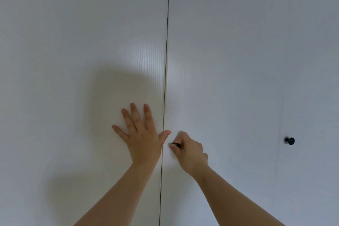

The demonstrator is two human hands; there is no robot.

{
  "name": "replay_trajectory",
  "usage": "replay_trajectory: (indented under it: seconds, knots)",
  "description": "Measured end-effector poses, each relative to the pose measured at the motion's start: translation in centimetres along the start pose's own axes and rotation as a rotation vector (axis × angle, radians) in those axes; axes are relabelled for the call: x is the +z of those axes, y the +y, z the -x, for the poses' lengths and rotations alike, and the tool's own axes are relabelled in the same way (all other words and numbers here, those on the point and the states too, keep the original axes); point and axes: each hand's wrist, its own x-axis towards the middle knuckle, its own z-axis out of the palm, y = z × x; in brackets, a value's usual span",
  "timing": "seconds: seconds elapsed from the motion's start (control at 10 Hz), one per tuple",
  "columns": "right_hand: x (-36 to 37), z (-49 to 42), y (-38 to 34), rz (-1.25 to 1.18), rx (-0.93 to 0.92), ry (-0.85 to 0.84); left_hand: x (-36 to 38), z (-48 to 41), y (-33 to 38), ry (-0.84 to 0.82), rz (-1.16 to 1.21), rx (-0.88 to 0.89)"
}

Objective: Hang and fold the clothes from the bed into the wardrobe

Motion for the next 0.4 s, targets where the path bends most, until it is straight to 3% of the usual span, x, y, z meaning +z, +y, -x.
replay_trajectory:
  seconds: [0.3,0.4]
  knots:
    - [0.5,1.0,-0.4,-0.006,0.073,0.008,0.1,0.8,-1.9,-0.152,-0.089,0.094]
    - [-0.2,1.9,-0.2,-0.047,0.099,-0.111,-0.1,0.5,-2.9,-0.244,-0.178,0.125]
